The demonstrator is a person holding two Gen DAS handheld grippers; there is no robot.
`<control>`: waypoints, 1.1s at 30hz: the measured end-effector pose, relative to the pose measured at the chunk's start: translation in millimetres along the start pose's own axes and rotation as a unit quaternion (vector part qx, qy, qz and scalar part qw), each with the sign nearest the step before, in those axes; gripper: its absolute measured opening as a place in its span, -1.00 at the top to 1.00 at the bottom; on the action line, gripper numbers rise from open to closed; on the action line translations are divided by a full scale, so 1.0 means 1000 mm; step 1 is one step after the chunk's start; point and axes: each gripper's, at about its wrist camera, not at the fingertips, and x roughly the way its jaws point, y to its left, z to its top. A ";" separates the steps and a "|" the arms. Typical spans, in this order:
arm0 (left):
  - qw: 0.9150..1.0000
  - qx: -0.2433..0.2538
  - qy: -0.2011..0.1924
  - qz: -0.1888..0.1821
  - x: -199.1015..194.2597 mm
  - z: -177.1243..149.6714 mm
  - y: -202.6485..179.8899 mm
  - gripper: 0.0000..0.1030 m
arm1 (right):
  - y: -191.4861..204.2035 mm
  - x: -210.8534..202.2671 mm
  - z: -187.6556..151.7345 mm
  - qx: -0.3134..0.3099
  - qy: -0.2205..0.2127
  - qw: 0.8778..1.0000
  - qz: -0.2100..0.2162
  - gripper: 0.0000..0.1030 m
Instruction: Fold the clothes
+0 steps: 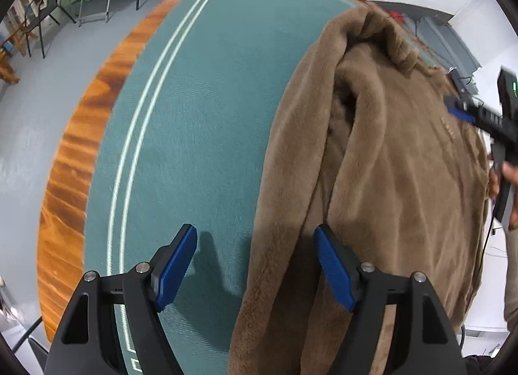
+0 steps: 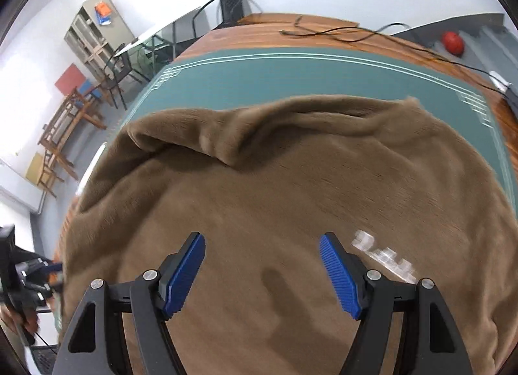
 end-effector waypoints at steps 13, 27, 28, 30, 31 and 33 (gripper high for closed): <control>0.996 -0.008 -0.084 0.034 -0.025 0.036 0.037 0.85 | 0.042 0.080 0.072 0.008 -0.024 0.999 -0.043 -0.46; 0.975 -0.051 -0.182 0.113 -0.049 0.115 0.064 0.85 | 0.081 0.075 0.068 -0.075 -0.061 0.995 -0.017 -0.57; 0.975 -0.053 -0.185 0.111 -0.047 0.126 0.057 0.85 | 0.079 0.082 0.071 -0.072 -0.053 0.996 -0.018 -0.57; 0.973 -0.054 -0.190 0.116 -0.053 0.133 0.047 0.85 | 0.069 0.099 0.086 -0.049 -0.041 0.997 -0.032 -0.57; 0.972 -0.055 -0.193 0.120 -0.061 0.133 0.047 0.81 | 0.064 0.108 0.094 -0.038 -0.035 0.998 -0.039 -0.57; 0.970 -0.061 -0.193 0.131 -0.064 0.141 0.047 0.68 | 0.055 0.122 0.108 -0.017 -0.027 0.998 -0.052 -0.57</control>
